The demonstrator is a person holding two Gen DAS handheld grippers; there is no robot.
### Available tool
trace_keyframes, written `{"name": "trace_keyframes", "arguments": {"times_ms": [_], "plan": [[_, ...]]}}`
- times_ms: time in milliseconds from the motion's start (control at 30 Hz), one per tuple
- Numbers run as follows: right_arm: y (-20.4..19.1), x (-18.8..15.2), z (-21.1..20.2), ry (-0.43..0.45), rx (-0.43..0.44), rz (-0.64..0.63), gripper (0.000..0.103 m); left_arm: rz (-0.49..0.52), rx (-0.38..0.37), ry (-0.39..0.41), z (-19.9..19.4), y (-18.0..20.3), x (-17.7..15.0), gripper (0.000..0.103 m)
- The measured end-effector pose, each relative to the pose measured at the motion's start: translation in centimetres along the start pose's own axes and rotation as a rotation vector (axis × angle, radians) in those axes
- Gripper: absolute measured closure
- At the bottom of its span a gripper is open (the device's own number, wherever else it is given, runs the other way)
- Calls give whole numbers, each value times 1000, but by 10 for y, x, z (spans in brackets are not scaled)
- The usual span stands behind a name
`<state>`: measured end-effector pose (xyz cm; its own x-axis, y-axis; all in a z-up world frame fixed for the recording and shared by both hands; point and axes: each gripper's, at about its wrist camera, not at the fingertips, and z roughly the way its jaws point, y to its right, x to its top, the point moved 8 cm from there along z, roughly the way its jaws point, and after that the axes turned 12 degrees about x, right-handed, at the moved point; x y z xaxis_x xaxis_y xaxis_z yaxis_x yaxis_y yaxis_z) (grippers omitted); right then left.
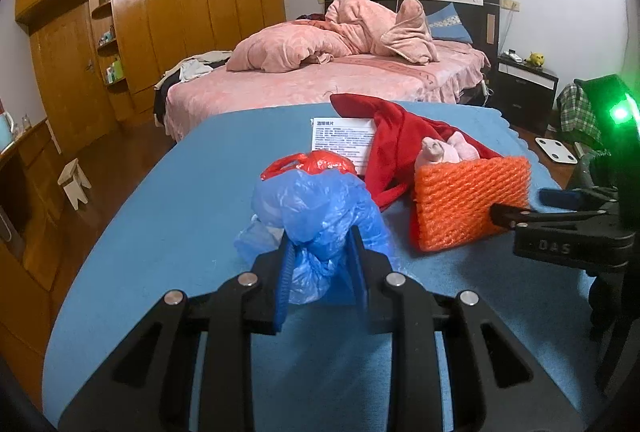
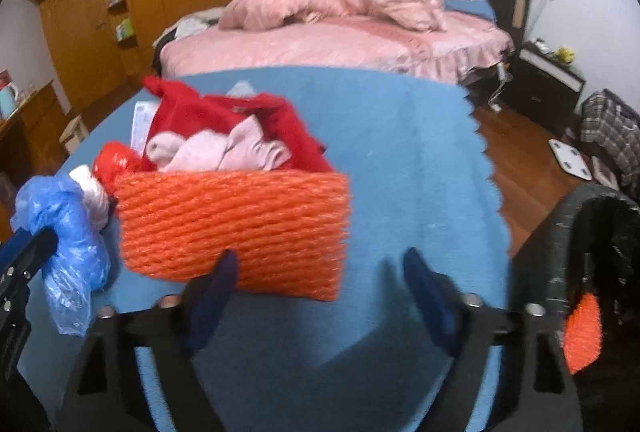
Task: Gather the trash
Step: 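Grasp the second orange foam net with the right tool while the left holds the bag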
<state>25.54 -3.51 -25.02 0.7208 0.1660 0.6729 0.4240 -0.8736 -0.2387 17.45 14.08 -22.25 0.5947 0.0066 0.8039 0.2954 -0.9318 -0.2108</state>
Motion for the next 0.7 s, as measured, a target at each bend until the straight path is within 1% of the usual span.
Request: {"name": "trace_keyframes", "arguments": {"times_ms": [33, 67, 133, 167, 267, 533, 600, 633, 667, 700], "plan": [[-4, -1, 1, -6, 34, -5, 50, 0, -1, -1, 0, 0, -1, 78], [-6, -2, 1, -4, 43, -9, 59, 0, -1, -2, 1, -1, -1, 78], [-9, -3, -2, 1, 48, -18, 70, -2, -2, -4, 1, -1, -2, 78], [-10, -5, -4, 0, 51, -17, 77, -1, -3, -4, 1, -1, -2, 77], [-8, -11, -10, -2, 48, -3, 83, 0, -4, 1, 0, 0, -3, 77], [10, -24, -38, 9, 21, 39, 83, 0, -18, 6, -3, 4, -4, 77], [10, -29, -42, -2, 21, 40, 83, 6, -16, 6, -3, 5, -4, 77], [10, -32, -42, -10, 17, 33, 81, 7, -17, 5, -3, 5, -4, 77], [9, -34, -43, -13, 12, 26, 77, 8, -17, 3, -2, 5, -5, 77], [9, -36, -44, -18, 14, 22, 66, 8, -18, 1, -2, 6, -5, 77]]}}
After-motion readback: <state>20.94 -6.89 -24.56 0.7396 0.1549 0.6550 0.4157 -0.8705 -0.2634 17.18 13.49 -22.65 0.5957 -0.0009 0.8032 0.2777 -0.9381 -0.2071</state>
